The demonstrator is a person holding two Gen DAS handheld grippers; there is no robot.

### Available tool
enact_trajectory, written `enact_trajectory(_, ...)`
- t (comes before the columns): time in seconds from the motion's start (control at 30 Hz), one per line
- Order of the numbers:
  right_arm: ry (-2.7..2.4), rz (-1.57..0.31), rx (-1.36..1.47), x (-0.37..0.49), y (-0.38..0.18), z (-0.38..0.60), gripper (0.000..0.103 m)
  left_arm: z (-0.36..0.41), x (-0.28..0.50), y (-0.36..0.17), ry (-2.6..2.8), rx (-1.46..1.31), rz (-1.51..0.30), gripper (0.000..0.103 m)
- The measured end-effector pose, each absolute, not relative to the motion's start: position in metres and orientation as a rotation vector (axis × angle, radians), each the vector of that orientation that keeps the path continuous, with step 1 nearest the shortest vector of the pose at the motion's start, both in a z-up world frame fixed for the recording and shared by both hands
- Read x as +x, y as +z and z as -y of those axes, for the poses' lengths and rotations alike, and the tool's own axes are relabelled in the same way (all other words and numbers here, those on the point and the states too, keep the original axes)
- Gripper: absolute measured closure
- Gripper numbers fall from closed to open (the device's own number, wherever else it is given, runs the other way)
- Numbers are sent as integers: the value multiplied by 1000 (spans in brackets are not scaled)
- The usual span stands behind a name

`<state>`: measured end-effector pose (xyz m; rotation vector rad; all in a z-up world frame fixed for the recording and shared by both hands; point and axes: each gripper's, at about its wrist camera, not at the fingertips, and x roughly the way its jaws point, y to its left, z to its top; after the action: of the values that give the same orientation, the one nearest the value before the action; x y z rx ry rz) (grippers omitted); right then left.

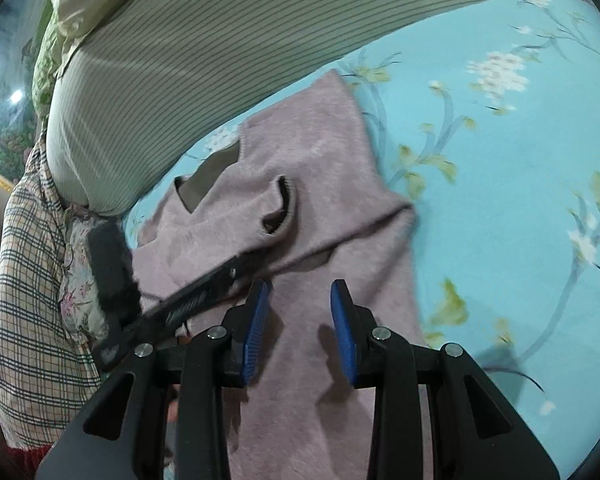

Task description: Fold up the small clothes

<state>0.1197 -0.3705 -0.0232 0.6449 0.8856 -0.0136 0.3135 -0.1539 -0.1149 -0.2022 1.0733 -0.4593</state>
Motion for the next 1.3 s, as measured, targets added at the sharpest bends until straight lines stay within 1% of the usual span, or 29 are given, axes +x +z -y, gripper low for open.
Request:
enact_trajectory(0.03,4,-887,634,129,-24,366,69,145,306,-113,-454,-214,-1068,55)
enact_trajectory(0.1,23,-892,620,141,-27,359,69,127,291,-106,-434,-222,-1051,48)
enact_trajectory(0.2,39,-908,615,169,-35,353,69,94,264,-98,-372,-242,-1044,47)
enact_trajectory(0.4,-3,-958,580,216,-60,352,68,-11,217,-100,-57,-214,-1048,47)
enact_trajectory(0.53,13,-1001,588,238,-76,347,69,-83,212,-113,126,-319,-1065,49)
enact_trajectory(0.57,18,-1011,577,243,-78,343,71,-94,214,-114,156,-334,-1058,49)
enact_trajectory(0.6,24,-1016,563,246,-77,338,79,-104,216,-114,187,-338,-1048,49)
enact_trajectory(0.63,39,-1013,548,248,-73,335,100,-109,219,-114,208,-337,-1037,49)
enact_trajectory(0.7,64,-978,522,248,-57,328,100,-117,226,-113,231,-340,-1013,49)
enact_trajectory(0.83,119,-776,498,228,7,338,100,-115,237,-120,240,-311,-1011,49)
enact_trajectory(0.93,44,-691,517,211,24,368,100,-112,244,-121,230,-284,-1019,53)
enact_trajectory(1.0,-27,-706,536,206,14,390,100,-103,249,-123,227,-249,-1029,54)
enact_trajectory(1.07,-96,-768,590,203,-11,413,100,-99,252,-126,234,-222,-1038,54)
enact_trajectory(1.17,-113,-824,612,202,-34,418,100,-104,250,-125,234,-239,-1039,53)
enact_trajectory(1.3,-89,-838,588,201,-42,405,100,-111,248,-124,257,-291,-1032,59)
